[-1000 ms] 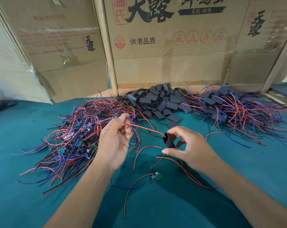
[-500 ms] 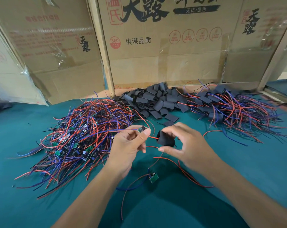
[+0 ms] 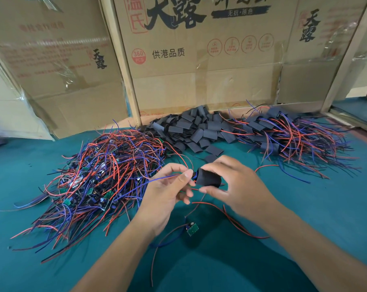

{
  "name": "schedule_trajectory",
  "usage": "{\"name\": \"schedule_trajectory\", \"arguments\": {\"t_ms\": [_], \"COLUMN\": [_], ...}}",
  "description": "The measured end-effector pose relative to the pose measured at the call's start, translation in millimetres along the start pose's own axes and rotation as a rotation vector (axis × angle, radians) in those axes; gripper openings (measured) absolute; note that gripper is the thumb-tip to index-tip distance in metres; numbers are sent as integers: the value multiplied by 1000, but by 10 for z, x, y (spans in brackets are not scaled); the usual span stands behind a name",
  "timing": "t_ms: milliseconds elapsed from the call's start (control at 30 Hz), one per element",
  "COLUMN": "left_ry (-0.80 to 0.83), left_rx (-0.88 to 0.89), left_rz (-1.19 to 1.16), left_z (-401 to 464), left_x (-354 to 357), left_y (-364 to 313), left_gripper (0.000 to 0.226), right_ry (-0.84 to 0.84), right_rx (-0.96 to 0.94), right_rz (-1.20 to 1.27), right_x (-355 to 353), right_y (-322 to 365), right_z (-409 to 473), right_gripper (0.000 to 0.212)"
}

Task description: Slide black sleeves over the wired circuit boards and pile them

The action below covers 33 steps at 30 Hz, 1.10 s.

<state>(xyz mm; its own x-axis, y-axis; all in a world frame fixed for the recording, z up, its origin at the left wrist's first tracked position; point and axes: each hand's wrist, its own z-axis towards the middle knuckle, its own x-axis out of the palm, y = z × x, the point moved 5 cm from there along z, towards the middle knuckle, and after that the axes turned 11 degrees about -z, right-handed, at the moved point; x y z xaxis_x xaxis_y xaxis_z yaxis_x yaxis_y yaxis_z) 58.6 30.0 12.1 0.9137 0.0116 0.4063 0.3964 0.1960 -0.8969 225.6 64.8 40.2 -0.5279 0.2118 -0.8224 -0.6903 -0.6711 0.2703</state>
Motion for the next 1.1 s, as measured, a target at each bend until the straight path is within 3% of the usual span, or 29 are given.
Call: {"name": "schedule_trajectory", "arguments": {"t_ms": [100, 267, 633, 900, 1100], "left_ry": [-56, -67, -90, -56, -65], "left_rx": [39, -65, -235, -224, -190], "left_rz": [91, -151, -130, -121, -74], "left_z": [5, 11, 16, 7, 10], "left_x": [-42, -30, -29, -12, -14], "left_y": [-11, 35, 106, 87, 96], "left_gripper": [17, 11, 18, 8, 26], "right_ry": [10, 29, 18, 16, 15], "right_rx": [-5, -23, -37, -46, -54], "right_rz": [-3, -35, -90, -85, -90], "right_x": [0, 5, -29, -49, -40], "right_y": [5, 32, 57, 64, 74], "right_z": [-1, -8, -9, -9, -5], "right_gripper": [40, 41, 38, 39, 40]}}
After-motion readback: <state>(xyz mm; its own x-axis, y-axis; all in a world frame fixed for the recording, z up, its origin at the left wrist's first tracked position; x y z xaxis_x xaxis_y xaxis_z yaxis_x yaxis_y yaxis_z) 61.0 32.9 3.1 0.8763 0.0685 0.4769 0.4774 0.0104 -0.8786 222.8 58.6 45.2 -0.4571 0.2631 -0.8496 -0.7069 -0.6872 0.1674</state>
